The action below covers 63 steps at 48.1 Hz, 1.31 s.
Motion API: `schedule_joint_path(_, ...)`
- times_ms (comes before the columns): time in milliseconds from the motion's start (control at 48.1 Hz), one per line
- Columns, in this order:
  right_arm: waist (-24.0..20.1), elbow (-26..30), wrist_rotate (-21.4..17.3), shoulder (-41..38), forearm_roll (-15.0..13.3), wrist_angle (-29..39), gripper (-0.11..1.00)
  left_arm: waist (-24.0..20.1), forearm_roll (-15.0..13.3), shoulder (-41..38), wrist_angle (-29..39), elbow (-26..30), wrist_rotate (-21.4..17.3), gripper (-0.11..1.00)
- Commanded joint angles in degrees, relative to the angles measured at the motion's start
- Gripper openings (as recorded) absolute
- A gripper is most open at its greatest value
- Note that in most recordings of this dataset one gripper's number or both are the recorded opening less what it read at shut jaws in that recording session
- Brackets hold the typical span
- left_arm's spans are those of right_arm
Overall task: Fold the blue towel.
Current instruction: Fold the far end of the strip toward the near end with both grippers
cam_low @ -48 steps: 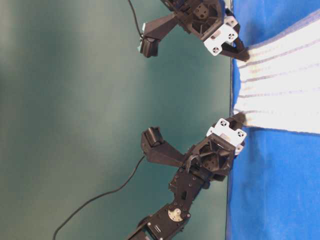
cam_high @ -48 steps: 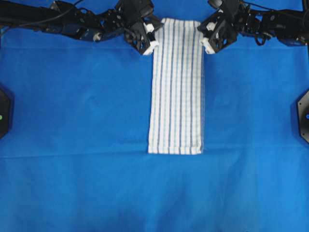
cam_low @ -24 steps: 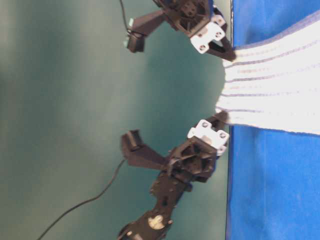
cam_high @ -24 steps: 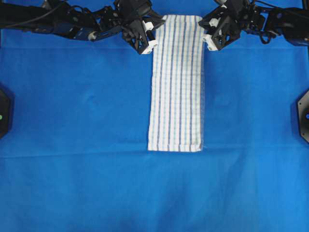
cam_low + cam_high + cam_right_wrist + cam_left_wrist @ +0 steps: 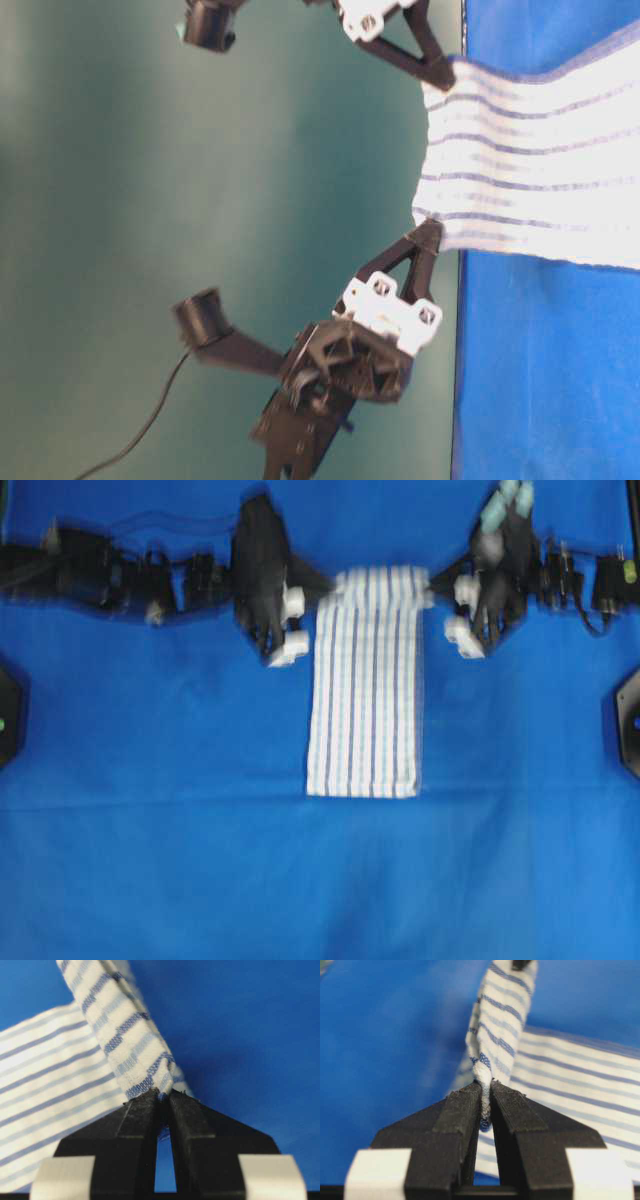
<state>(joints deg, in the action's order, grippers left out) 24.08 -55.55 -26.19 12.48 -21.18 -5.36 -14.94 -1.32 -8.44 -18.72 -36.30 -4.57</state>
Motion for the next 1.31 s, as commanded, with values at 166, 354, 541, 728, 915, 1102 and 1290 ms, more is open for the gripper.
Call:
schedule_joint_path(166,-8.6,-2.9,-0.1,4.7,4.6,1.4,0.08,7.5,-0.2,4.0,-0.9,-3.2,1.0,0.04)
schedule_joint_path(354,-15.4,-3.1,-0.1,4.3,7.5,2.8,0.08,12.7,-0.2,3.8,-0.9,-4.0,2.7,0.04)
schedule_joint_path(541,-20.4,-3.0,-0.1,3.3,9.9,2.8,0.08,17.1,-0.3,2.5,-1.2,-4.6,4.0,0.04)
schedule_joint_path(728,-23.6,-2.4,-0.1,0.4,12.0,2.8,0.08,19.8,-0.3,1.5,-1.5,-4.4,4.7,0.04)
schedule_joint_path(915,-25.7,-1.6,-0.1,-3.3,13.5,2.5,0.08,21.4,-0.4,-1.3,-1.7,-4.0,4.8,0.04)
schedule_joint_path(1102,-26.6,-0.4,-0.1,-5.4,14.1,2.4,0.08,21.7,-0.6,-4.0,-2.1,-3.5,4.8,0.04)
schedule_joint_path(1290,-26.7,0.1,-0.1,-6.1,14.1,2.4,0.08,21.0,-0.6,-4.0,-2.1,-3.4,4.7,0.04)
